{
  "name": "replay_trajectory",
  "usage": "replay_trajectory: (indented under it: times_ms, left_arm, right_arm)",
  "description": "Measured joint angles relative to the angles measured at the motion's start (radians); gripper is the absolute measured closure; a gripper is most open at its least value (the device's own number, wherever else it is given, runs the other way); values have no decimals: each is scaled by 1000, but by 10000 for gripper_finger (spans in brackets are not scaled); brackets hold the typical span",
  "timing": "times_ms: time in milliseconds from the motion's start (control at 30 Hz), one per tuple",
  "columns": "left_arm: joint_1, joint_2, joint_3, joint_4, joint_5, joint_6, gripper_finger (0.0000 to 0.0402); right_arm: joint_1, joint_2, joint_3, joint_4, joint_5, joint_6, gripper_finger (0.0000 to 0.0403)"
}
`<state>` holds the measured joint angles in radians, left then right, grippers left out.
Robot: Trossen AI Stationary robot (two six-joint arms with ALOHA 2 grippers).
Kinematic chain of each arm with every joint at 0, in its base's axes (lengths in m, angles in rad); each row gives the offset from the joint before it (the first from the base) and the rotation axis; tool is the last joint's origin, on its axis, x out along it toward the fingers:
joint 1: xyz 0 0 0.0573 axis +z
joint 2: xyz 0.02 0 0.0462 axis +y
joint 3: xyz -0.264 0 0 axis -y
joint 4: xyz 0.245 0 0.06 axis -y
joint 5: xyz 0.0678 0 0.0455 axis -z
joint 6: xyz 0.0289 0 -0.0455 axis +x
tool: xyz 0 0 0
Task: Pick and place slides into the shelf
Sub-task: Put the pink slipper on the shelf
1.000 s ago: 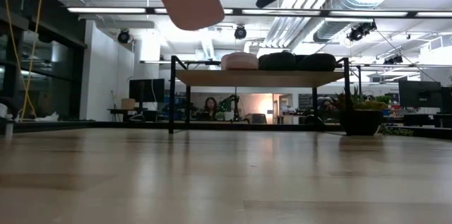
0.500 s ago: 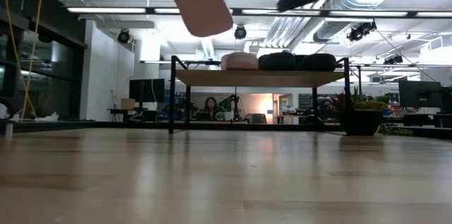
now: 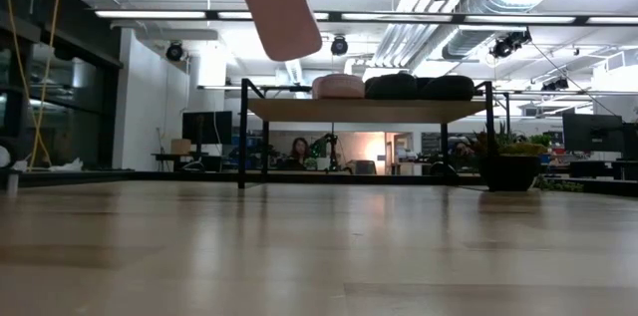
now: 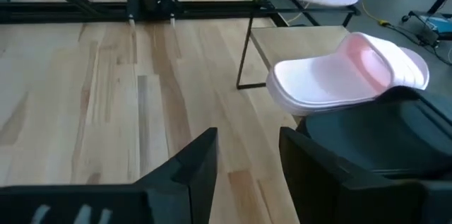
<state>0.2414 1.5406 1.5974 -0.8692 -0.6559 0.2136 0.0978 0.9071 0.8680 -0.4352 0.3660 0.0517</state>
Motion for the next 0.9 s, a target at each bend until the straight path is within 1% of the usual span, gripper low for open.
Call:
replay_trajectory:
  times_ms: [233, 400, 600, 900]
  left_arm:
    - [70, 0, 0, 9, 13, 24, 397]
    - [134, 0, -2, 16, 69, 29, 397]
    - [198, 13, -43, 116, 156, 77, 397]
    - [238, 17, -81, 166, 161, 82, 397]
  right_arm:
    - [3, 23, 0, 1, 0, -7, 260]
    - [3, 23, 0, 9, 0, -7, 260]
    - [3, 23, 0, 17, -1, -8, 260]
    - [3, 23, 0, 16, -2, -24, 260]
